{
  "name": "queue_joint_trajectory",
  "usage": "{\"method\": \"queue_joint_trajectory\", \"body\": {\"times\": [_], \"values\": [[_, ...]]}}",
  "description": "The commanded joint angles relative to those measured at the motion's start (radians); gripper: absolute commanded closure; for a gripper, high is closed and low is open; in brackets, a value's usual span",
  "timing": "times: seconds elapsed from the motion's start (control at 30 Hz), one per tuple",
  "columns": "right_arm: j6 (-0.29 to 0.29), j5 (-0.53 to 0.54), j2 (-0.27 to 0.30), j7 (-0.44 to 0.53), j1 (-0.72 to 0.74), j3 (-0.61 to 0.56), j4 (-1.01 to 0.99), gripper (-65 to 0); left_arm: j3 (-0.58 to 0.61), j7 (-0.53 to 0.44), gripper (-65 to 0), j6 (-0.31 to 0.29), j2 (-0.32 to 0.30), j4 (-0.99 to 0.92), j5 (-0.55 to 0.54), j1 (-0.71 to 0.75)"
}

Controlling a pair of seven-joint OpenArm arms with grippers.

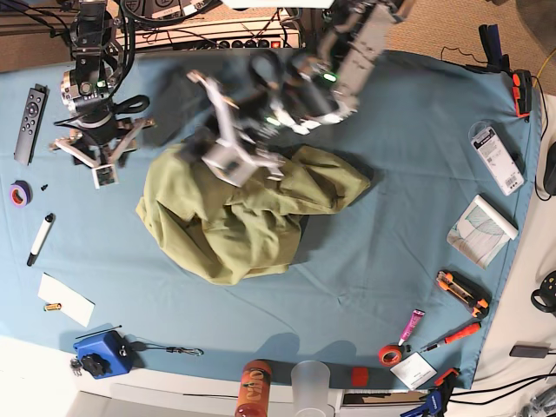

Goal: Layout the t-shirt on the table in an organized manner, then fold the t-shirt properly
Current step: 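Grasp the t-shirt fabric with the left gripper and lift it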

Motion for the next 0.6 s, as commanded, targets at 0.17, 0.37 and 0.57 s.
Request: {"method": "queue_joint_trajectory", "body": {"times": [0.17, 0.37, 0.57], "values": [[-0.039, -0.067, 0.019, -0.048, 0.005, 0.045, 0.016, -24.9, 0.167, -0.06, 0.0, 0.116, 0.082, -0.048, 0.175, -0.103], [-0.026, -0.026, 0.019, -0.048, 0.005, 0.197, 0.016, -24.9, 0.183, -0.057, 0.0, 0.126, 0.1, -0.091, 0.201, -0.128], [0.081, 0.107, 0.019, -0.047, 0.005, 0.298, 0.016, -24.9, 0.183, -0.056, -24.5, 0.126, 0.1, -0.091, 0.224, -0.128]]}}
